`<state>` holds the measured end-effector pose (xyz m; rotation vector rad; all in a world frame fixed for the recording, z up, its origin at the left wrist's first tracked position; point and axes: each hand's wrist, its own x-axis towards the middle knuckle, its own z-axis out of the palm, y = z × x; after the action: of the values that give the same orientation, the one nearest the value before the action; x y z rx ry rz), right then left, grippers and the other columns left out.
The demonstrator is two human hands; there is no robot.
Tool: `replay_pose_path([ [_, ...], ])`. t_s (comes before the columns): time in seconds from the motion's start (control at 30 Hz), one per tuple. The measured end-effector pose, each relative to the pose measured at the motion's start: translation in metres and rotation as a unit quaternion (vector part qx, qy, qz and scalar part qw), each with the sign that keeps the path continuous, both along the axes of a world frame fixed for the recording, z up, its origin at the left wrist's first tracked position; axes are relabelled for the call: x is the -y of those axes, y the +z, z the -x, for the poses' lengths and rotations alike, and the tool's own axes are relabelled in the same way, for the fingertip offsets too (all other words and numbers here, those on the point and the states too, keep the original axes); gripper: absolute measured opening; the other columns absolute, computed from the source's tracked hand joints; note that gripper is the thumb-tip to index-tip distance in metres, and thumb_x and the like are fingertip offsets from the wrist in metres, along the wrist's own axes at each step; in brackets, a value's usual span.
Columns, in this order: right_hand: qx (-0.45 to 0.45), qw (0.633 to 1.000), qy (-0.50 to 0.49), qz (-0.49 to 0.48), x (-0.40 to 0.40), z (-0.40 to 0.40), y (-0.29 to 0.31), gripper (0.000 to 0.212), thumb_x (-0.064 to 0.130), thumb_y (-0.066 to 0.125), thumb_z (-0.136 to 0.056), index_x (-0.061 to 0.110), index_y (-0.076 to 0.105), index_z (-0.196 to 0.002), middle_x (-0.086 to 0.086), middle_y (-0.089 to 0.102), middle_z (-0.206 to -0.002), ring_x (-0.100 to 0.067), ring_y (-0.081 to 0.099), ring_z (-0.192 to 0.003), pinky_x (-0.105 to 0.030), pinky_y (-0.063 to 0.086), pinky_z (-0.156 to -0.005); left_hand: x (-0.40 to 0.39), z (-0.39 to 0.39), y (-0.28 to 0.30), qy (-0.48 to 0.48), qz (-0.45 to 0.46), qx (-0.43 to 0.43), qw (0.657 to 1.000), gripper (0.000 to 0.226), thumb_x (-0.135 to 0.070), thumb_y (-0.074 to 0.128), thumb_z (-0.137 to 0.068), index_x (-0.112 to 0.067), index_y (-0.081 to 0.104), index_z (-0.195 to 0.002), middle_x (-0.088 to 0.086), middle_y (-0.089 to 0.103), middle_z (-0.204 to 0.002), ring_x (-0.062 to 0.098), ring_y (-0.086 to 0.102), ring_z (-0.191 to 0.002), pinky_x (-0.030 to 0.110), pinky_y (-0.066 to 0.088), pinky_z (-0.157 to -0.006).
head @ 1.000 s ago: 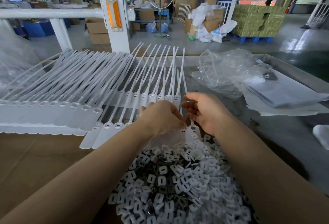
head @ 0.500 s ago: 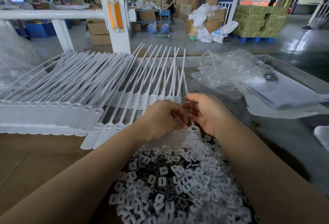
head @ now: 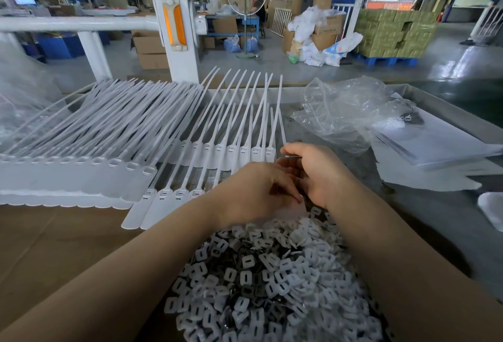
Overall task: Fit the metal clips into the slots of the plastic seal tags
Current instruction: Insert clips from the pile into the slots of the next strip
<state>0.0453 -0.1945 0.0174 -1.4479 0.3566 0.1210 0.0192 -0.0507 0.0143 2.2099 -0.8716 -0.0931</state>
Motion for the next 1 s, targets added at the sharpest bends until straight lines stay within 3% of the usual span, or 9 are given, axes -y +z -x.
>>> replay_pose_path([
  [0.13, 0.001, 1.000, 0.001, -0.005, -0.001, 0.000, 0.000, 0.013, 0.019, 0.058, -0.096, 0.007, 0.063, -0.094, -0.008, 0.064, -0.080, -0.023, 0.055, -0.081, -0.033, 0.050, -0.076, -0.002, -0.006, 0.001, 0.094, 0.046, -0.081, 0.991, 0.012, -0.016, 0.073, -0.087, -0.026, 0.076, -0.082, -0.013, 0.073, -0.072, -0.007, 0.064, -0.065, 0.007, 0.046, -0.061],
  [0.2, 0.002, 1.000, -0.002, -0.007, -0.002, 0.000, 0.001, 0.012, 0.018, 0.058, -0.097, 0.007, 0.062, -0.094, -0.008, 0.063, -0.080, -0.022, 0.055, -0.080, -0.032, 0.050, -0.076, -0.003, -0.007, 0.002, 0.120, 0.074, -0.123, 0.982, 0.009, -0.013, 0.072, -0.087, -0.020, 0.076, -0.083, 0.003, 0.074, -0.072, 0.001, 0.062, -0.057, 0.011, 0.047, -0.054],
  [0.27, 0.001, 1.000, -0.003, -0.009, -0.002, 0.000, 0.001, 0.012, 0.018, 0.057, -0.096, 0.007, 0.062, -0.093, -0.007, 0.062, -0.077, -0.020, 0.055, -0.077, -0.030, 0.050, -0.072, -0.001, -0.006, 0.002, 0.137, 0.087, -0.147, 0.976, 0.006, -0.013, 0.072, -0.087, -0.017, 0.075, -0.084, 0.007, 0.074, -0.073, 0.003, 0.061, -0.055, 0.011, 0.044, -0.050],
  [0.43, 0.000, 1.000, -0.003, -0.004, -0.002, 0.001, 0.001, 0.014, 0.019, 0.059, -0.095, 0.007, 0.063, -0.090, -0.008, 0.063, -0.079, -0.022, 0.055, -0.077, -0.032, 0.049, -0.069, 0.012, -0.006, -0.003, 0.170, 0.037, -0.094, 0.980, 0.007, -0.026, 0.072, -0.087, -0.025, 0.077, -0.082, -0.008, 0.072, -0.070, -0.003, 0.058, -0.056, 0.011, 0.043, -0.053],
  [0.57, 0.000, 1.000, -0.002, -0.008, -0.002, 0.002, 0.002, 0.014, 0.019, 0.059, -0.095, 0.006, 0.064, -0.090, -0.009, 0.062, -0.082, -0.022, 0.055, -0.078, -0.031, 0.049, -0.065, 0.018, -0.005, -0.005, 0.170, 0.002, -0.079, 0.982, 0.009, -0.025, 0.069, -0.088, -0.027, 0.078, -0.086, -0.008, 0.073, -0.079, 0.004, 0.062, -0.068, 0.017, 0.045, -0.058],
  [0.7, -0.001, 1.000, 0.001, 0.003, -0.001, 0.003, 0.003, 0.015, 0.020, 0.059, -0.094, 0.006, 0.064, -0.089, -0.009, 0.063, -0.082, -0.021, 0.057, -0.073, -0.030, 0.049, -0.060, 0.021, -0.003, -0.003, 0.163, -0.028, -0.055, 0.985, 0.012, -0.023, 0.067, -0.088, -0.025, 0.079, -0.089, -0.008, 0.073, -0.084, 0.002, 0.061, -0.070, 0.011, 0.041, -0.056],
  [0.83, -0.002, 1.000, 0.001, 0.000, -0.002, 0.003, 0.004, 0.015, 0.019, 0.059, -0.094, 0.007, 0.064, -0.086, -0.007, 0.063, -0.077, -0.019, 0.057, -0.065, -0.030, 0.049, -0.057, 0.020, -0.004, -0.001, 0.158, -0.042, -0.032, 0.986, 0.012, -0.024, 0.070, -0.086, -0.022, 0.080, -0.092, -0.004, 0.075, -0.088, 0.011, 0.067, -0.082, 0.027, 0.054, -0.074],
  [1.0, -0.001, 1.000, 0.000, 0.001, -0.002, 0.001, 0.003, 0.016, 0.018, 0.059, -0.093, 0.007, 0.064, -0.082, -0.006, 0.063, -0.070, -0.021, 0.056, -0.062, -0.032, 0.048, -0.059, 0.019, -0.003, -0.002, 0.132, -0.049, 0.006, 0.990, 0.011, -0.023, 0.071, -0.087, -0.019, 0.080, -0.093, -0.002, 0.076, -0.095, 0.016, 0.067, -0.089, 0.037, 0.054, -0.084],
])
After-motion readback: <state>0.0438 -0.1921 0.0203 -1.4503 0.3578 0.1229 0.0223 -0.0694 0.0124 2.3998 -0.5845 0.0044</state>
